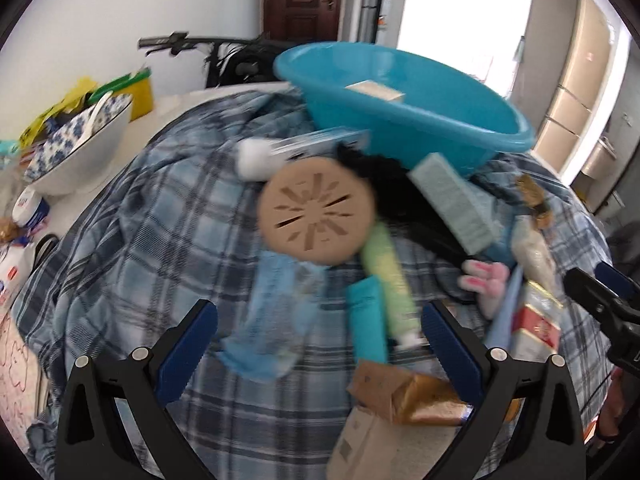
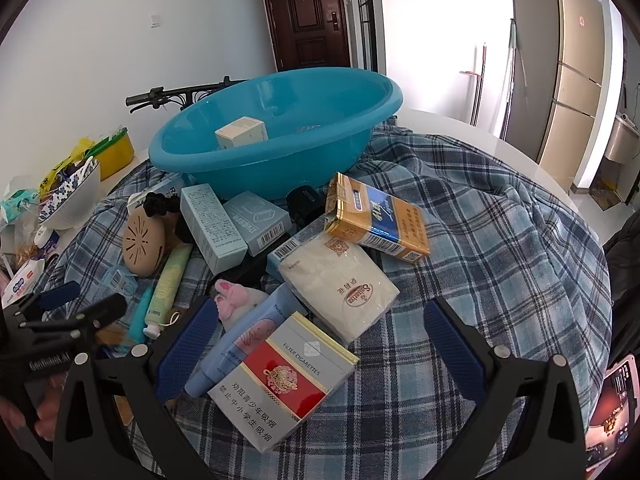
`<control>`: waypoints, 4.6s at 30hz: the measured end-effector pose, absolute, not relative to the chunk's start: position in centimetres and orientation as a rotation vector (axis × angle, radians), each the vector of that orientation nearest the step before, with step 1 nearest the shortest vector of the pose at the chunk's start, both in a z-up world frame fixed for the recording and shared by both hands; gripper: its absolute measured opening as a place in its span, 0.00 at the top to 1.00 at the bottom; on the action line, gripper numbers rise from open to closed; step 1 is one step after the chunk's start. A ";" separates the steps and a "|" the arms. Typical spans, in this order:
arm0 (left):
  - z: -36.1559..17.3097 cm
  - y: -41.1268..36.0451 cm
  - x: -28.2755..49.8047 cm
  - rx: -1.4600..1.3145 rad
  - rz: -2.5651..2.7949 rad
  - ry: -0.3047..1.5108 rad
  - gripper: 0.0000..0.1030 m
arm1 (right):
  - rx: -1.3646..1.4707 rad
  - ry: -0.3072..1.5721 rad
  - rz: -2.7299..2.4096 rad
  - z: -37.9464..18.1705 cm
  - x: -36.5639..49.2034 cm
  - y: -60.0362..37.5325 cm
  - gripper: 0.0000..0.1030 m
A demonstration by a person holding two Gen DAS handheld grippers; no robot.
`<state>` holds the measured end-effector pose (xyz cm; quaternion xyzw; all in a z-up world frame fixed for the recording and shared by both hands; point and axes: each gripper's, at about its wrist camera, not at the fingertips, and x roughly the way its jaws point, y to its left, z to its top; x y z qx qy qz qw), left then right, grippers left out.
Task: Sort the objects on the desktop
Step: 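Move both open tools back over the pile of items beside the basin, then grasp the light-blue snack packet with the left tool while the right tool grasps the gold-blue cigarette box, then lift the light-blue packet with the left tool while the right tool lifts the gold-blue box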
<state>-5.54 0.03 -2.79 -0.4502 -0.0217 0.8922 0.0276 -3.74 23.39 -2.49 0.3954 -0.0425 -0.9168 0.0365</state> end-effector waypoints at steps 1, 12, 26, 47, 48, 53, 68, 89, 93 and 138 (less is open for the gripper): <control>-3.1 -0.4 -5.7 -1.418 2.760 -0.066 0.00 | 1.219 -0.135 -2.811 -2.6 -3.8 23.4 0.01; -5.8 -1.8 -6.7 -1.573 2.663 -0.056 0.49 | 1.219 -0.102 -2.796 -2.6 -4.1 22.6 0.01; -3.8 -1.3 -5.6 -1.461 2.694 -0.075 0.56 | 1.212 -0.155 -2.790 -2.3 -4.1 24.2 0.01; -1.9 -0.8 -4.9 -1.378 2.722 -0.055 0.57 | 1.257 -0.280 -2.803 -4.2 -7.1 26.0 0.18; -1.9 -0.7 -4.9 -1.377 2.721 -0.052 0.57 | 1.259 -0.272 -2.814 -4.0 -7.7 26.2 0.18; -2.0 -0.3 -5.1 -1.380 2.708 -0.037 0.57 | 1.283 -0.261 -2.852 -3.5 -10.9 26.9 0.14; -2.6 -0.5 -5.8 -1.410 2.695 -0.036 0.57 | 1.376 -0.316 -2.801 -5.8 -13.6 28.1 0.16; -2.0 1.1 -4.9 -1.362 2.679 0.002 0.57 | 1.224 -0.241 -2.672 -2.8 -7.4 22.9 0.16; -1.8 1.3 -4.6 -1.357 2.682 0.006 0.57 | 1.227 -0.208 -2.639 -3.2 -6.6 21.9 0.16; -1.7 1.6 -4.2 -1.358 2.677 0.028 0.56 | 1.262 -0.209 -2.631 -4.2 -6.3 22.1 0.16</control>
